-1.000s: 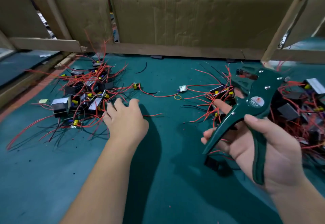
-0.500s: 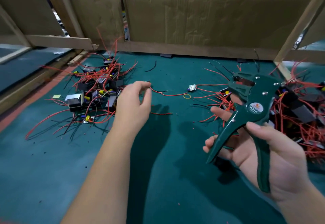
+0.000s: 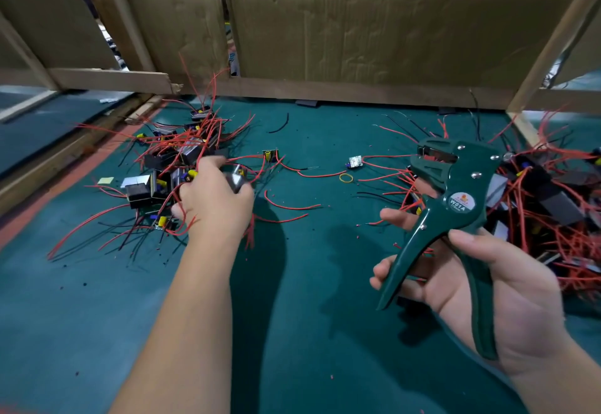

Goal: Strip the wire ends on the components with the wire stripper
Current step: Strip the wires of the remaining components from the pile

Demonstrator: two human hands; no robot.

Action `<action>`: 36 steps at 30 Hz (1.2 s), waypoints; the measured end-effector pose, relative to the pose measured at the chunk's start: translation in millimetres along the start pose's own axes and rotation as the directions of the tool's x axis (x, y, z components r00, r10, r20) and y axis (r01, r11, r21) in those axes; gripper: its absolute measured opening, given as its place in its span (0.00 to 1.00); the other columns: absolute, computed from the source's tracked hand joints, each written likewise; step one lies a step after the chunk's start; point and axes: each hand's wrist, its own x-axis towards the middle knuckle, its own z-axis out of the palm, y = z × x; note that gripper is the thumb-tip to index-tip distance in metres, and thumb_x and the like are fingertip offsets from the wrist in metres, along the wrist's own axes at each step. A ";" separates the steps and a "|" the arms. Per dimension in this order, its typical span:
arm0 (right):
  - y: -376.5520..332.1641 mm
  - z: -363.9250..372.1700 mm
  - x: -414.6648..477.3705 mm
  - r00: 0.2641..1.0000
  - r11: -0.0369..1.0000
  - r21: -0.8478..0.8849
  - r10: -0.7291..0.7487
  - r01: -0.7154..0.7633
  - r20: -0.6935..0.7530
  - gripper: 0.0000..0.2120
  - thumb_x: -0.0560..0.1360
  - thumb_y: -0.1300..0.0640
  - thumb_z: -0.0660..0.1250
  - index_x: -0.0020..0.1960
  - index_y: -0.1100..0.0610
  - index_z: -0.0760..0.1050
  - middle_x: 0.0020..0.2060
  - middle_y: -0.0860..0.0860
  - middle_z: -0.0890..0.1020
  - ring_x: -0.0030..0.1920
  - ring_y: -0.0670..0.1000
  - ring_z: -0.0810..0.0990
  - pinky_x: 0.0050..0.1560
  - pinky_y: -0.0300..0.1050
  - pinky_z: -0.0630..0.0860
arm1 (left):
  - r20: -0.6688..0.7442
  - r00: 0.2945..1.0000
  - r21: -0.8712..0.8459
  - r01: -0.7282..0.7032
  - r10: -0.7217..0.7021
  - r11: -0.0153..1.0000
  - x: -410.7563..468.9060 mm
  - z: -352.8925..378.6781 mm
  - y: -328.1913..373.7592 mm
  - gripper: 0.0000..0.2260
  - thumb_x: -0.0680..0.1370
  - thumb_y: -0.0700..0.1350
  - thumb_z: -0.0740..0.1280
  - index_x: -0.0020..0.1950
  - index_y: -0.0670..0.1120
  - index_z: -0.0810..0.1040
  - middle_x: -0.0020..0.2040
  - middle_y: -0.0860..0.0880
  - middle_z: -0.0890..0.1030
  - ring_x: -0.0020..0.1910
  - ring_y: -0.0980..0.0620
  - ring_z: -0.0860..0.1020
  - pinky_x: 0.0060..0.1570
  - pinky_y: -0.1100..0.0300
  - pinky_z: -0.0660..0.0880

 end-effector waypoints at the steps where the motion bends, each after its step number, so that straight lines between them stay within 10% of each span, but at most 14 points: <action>1: 0.1 0.3 0.2 1.000 1.000 0.006 0.002 -0.002 0.001 0.46 0.54 0.52 0.80 0.70 0.53 0.69 0.62 0.67 0.75 0.39 0.68 0.80 0.45 0.66 0.77 | -0.041 0.996 -0.151 -0.089 0.084 0.984 -2.0 -0.7 3.3 0.20 0.74 0.45 0.69 0.65 0.48 0.70 0.54 0.50 0.79 0.58 0.47 0.74 0.61 0.51 0.70; 4: -0.1 1.2 0.4 1.000 1.000 0.015 0.009 -0.009 0.005 0.46 0.54 0.52 0.80 0.70 0.53 0.69 0.61 0.68 0.75 0.39 0.69 0.80 0.45 0.66 0.77 | -0.103 0.976 -0.604 -0.214 0.191 0.768 -9.1 -4.0 17.8 0.16 0.76 0.41 0.70 0.62 0.48 0.72 0.55 0.50 0.78 0.54 0.54 0.78 0.57 0.60 0.74; 9: -0.8 0.1 1.2 1.000 0.999 0.036 0.002 -0.002 -0.003 0.46 0.54 0.52 0.80 0.70 0.53 0.69 0.60 0.67 0.76 0.39 0.68 0.80 0.44 0.65 0.78 | 0.285 0.941 -0.956 0.266 0.180 0.125 -15.7 -10.4 34.0 0.06 0.81 0.39 0.60 0.55 0.44 0.74 0.46 0.45 0.80 0.41 0.49 0.82 0.37 0.63 0.79; 20: -1.8 -1.5 2.3 1.000 0.997 0.072 0.017 -0.016 -0.004 0.45 0.55 0.52 0.76 0.71 0.55 0.67 0.58 0.64 0.79 0.39 0.67 0.81 0.43 0.65 0.78 | 0.476 0.832 -0.860 0.509 0.285 -0.048 -19.1 -15.9 37.9 0.12 0.72 0.40 0.64 0.55 0.43 0.75 0.44 0.45 0.80 0.47 0.43 0.83 0.42 0.59 0.81; 24: -1.5 0.3 2.1 1.000 0.997 0.069 0.018 -0.018 -0.005 0.47 0.53 0.52 0.77 0.71 0.55 0.67 0.57 0.65 0.78 0.39 0.67 0.81 0.43 0.65 0.78 | 0.550 0.789 -0.831 0.551 0.273 0.080 -19.9 -12.7 38.7 0.07 0.76 0.37 0.62 0.52 0.43 0.75 0.39 0.44 0.82 0.39 0.47 0.83 0.35 0.62 0.80; 30: -1.2 2.3 1.7 1.000 0.997 0.076 0.027 -0.026 -0.010 0.49 0.52 0.52 0.78 0.71 0.56 0.67 0.57 0.65 0.79 0.38 0.67 0.80 0.41 0.65 0.78 | 0.839 0.464 -0.541 0.643 0.286 0.543 -38.8 -4.6 40.1 0.11 0.79 0.34 0.58 0.56 0.43 0.75 0.50 0.34 0.80 0.48 0.41 0.80 0.46 0.55 0.81; 36: -1.6 3.3 1.5 0.999 0.997 0.076 0.034 -0.033 -0.015 0.47 0.52 0.51 0.78 0.70 0.55 0.69 0.58 0.66 0.77 0.39 0.67 0.80 0.42 0.64 0.78 | 0.407 0.913 -0.702 0.301 0.017 0.646 -30.6 12.2 41.2 0.16 0.78 0.32 0.59 0.61 0.49 0.73 0.48 0.49 0.74 0.48 0.48 0.73 0.51 0.51 0.75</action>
